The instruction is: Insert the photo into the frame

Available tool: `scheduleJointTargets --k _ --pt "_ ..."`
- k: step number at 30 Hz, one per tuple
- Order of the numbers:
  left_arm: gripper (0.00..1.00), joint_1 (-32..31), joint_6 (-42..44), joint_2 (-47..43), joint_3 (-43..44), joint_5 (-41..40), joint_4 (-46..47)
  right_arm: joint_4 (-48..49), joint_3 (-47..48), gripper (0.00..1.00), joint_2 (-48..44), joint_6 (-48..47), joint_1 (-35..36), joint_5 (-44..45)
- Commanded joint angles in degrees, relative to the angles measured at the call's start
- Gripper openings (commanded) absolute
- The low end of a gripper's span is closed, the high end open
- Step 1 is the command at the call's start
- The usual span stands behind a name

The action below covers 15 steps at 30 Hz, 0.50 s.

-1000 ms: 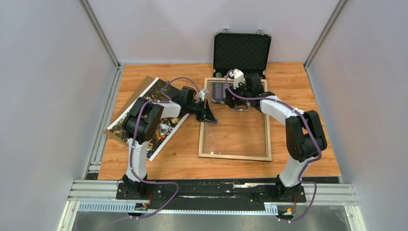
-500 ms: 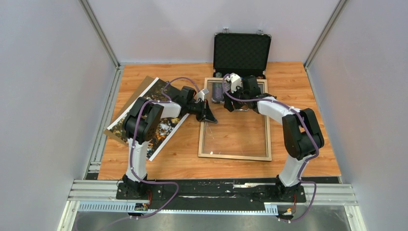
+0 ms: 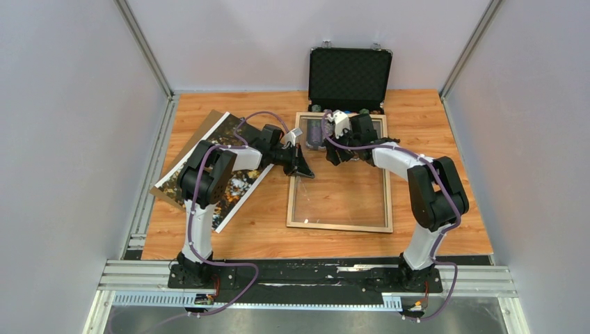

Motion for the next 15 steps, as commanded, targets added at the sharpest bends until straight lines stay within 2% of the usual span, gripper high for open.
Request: scheduleJointTargets --k 1,15 --pt "0.06 -0.6 2.7 -0.3 1.5 -1.9 -1.2 1.5 -0.4 0.59 0.6 -1.2 0.3 1.0" --pt "0.25 -0.6 4.0 -0.6 2.1 -2.8 -3.1 2.2 -0.6 0.58 0.9 -1.6 0.2 2.0"
